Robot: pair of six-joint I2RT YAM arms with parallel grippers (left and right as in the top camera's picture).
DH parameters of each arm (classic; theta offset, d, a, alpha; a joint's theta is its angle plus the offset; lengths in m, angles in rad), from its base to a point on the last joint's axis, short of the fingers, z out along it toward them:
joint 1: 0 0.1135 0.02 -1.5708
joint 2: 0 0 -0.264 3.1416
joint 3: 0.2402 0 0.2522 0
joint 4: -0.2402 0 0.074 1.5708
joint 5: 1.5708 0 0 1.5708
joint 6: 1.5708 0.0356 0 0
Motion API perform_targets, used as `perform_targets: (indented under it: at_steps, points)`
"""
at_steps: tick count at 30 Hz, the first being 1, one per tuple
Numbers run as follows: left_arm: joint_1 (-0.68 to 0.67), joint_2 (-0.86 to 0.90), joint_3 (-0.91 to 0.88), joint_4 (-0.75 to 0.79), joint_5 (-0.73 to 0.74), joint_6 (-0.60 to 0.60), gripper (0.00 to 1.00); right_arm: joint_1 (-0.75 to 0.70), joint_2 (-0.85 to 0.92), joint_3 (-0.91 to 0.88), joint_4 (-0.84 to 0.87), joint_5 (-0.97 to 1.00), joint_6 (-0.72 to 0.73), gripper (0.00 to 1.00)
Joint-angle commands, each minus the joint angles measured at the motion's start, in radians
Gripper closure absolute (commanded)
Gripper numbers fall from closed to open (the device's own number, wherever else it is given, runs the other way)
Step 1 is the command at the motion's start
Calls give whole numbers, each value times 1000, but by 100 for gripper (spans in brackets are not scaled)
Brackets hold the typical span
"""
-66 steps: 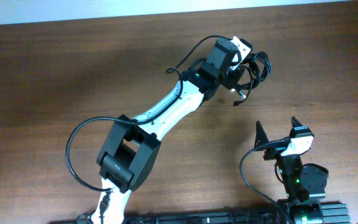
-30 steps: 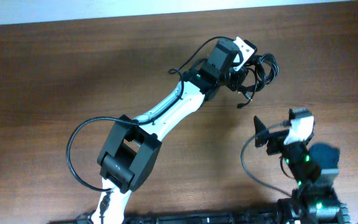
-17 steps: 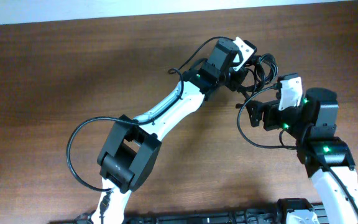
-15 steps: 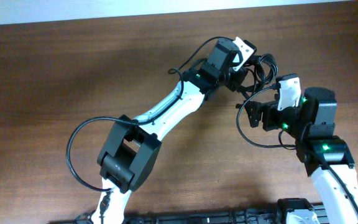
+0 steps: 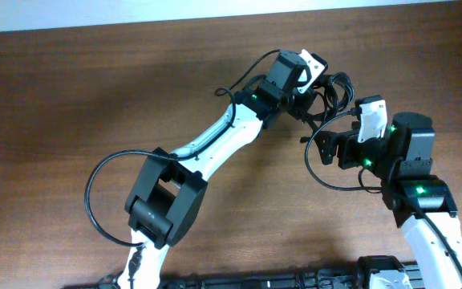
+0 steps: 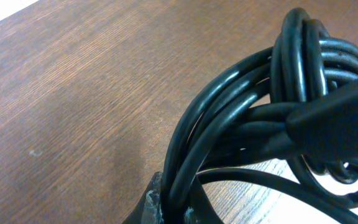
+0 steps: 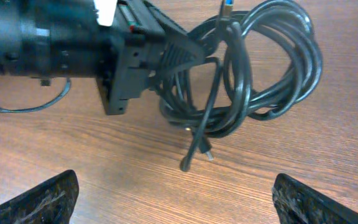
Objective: Untangle cables
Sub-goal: 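Bring the right gripper up to the hanging cables under the left gripper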
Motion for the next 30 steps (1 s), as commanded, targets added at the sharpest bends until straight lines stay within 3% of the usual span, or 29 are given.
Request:
perform_targets:
  at_steps: [1, 5, 13, 17, 20, 24, 30]
  points:
    - [6, -23, 19, -5, 134, 145, 100, -7, -2, 21, -18, 121, 62, 1]
    - [35, -37, 19, -9, 161, 175, 100, -7, -18, 21, -45, 183, 86, 1]
    - [130, -148, 19, -158, 408, 453, 100, -7, -127, 21, -47, 174, 86, 1]
    - [139, -209, 19, -300, 418, 631, 100, -7, -161, 21, -37, 116, 85, 1]
    - [137, -263, 19, -386, 418, 724, 100, -7, -166, 21, 0, -8, 63, 1]
    - [139, -315, 19, -425, 418, 810, 100, -7, -166, 21, 33, -239, -74, 1]
    - [142, -372, 19, -451, 420, 845, 100, -7, -166, 21, 32, -443, -216, 2]
